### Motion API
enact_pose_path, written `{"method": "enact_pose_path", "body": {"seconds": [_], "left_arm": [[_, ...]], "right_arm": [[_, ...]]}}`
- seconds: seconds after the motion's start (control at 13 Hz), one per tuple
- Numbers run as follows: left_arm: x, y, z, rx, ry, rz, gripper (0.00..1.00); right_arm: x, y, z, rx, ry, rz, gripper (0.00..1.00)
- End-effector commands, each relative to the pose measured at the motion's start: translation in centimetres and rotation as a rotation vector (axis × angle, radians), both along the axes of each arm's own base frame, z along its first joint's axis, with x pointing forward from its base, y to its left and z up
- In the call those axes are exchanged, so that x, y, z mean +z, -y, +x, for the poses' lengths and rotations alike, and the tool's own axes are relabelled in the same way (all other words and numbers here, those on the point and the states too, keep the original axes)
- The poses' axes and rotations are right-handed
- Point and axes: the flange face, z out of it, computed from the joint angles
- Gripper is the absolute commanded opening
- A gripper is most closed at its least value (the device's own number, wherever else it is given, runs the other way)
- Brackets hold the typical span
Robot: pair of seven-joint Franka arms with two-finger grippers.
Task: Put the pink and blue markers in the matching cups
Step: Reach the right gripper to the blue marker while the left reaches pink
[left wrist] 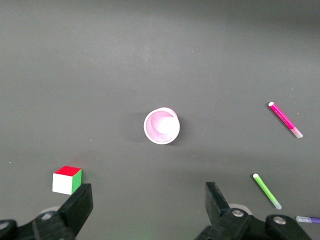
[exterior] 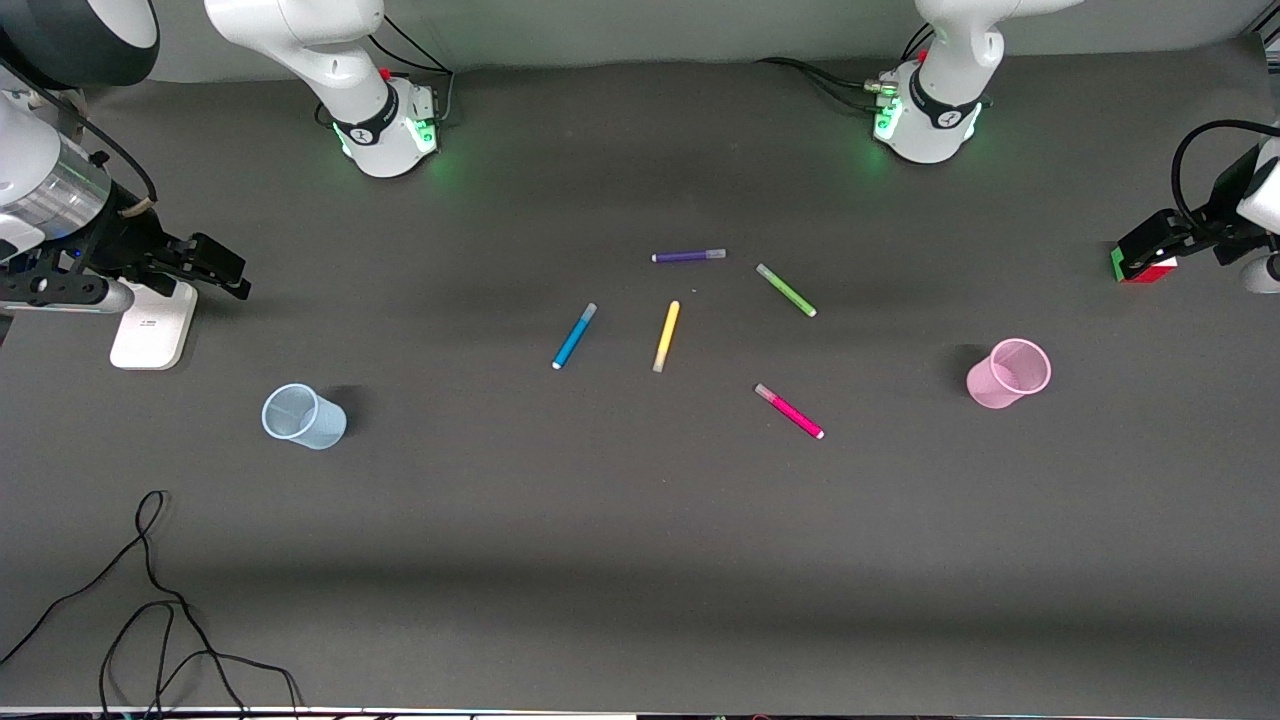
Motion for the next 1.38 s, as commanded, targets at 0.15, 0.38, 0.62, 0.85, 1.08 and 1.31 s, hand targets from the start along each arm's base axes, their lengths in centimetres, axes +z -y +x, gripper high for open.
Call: {"method": "enact_pose_path", "body": {"seconds": [0.15,0.38,0.62,0.85,1.08,1.31], "left_arm": [[0.3,0.0,0.3,-0.016,-0.019,0.005,1.0],[0.2,0.1,0.3,-0.017,-0.023,0.005,1.0],[-1.8,1.5,1.3,-0.02,-0.061,0.003,1.0],[-5.7,7.3,2.8,0.047,-0.102,0.005,1.0],[-12.8,15.3,5.2,0.237,-0.131,0.014,1.0],[-21.7,21.3,7.0,0.37,-0.16,0.009,1.0]], "right_arm": [[0.0,-0.3,0.3,0.032,-0.06,-0.025,1.0],[-1.6,-3.3,0.6,0.06,-0.094,-0.028,1.0],[-5.5,-10.7,0.3,-0.061,-0.198,-0.043,1.0],[-10.6,-16.3,0.8,-0.124,-0.284,0.014,1.0],[-18.9,-23.4,1.2,-0.21,-0.382,0.064,1.0],[-26.2,-26.1,1.5,-0.307,-0.415,0.036,1.0]]}}
